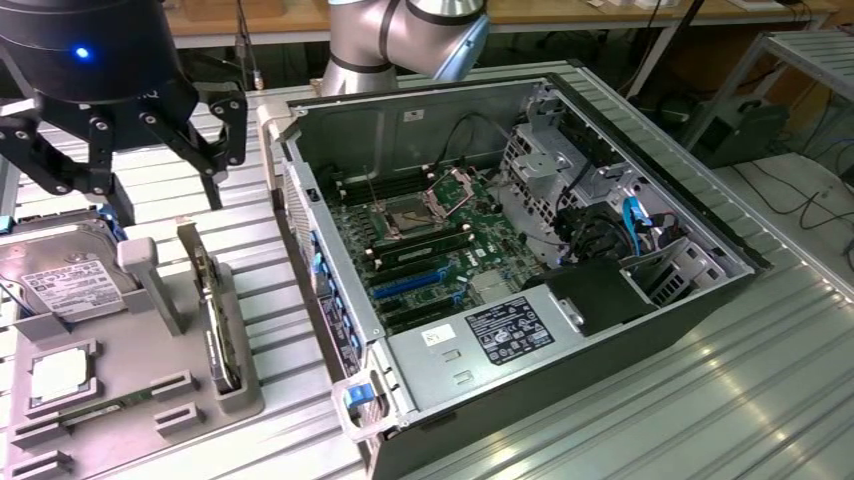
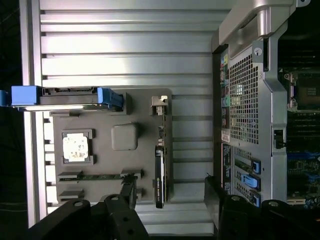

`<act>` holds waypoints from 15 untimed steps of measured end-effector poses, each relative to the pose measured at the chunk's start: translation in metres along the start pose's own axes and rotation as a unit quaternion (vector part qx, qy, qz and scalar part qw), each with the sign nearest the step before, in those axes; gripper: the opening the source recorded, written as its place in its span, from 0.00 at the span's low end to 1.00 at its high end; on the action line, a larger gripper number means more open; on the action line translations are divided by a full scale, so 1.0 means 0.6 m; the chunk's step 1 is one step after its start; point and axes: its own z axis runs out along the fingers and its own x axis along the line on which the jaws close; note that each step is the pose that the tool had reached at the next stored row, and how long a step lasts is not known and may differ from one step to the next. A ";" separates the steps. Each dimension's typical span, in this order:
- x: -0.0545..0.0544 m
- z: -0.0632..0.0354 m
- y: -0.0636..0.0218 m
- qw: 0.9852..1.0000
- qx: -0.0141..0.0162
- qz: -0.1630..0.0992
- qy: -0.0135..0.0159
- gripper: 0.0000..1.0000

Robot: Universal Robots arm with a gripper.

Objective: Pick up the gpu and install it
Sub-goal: 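Pick up the gpu and move the gpu toward the slot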

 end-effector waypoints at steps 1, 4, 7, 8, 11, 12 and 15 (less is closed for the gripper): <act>0.000 0.001 0.000 1.000 0.000 -0.006 0.001 0.66; 0.001 0.002 0.000 1.000 0.001 -0.024 0.002 0.66; 0.001 0.004 -0.006 0.999 0.001 -0.033 0.002 0.66; 0.001 0.004 -0.010 0.999 0.001 -0.033 0.002 0.66; 0.002 0.013 -0.016 0.999 0.001 -0.033 0.002 0.66; 0.002 0.016 -0.016 0.999 0.001 -0.033 0.002 0.66; 0.002 0.027 -0.016 0.999 0.001 -0.034 0.002 0.66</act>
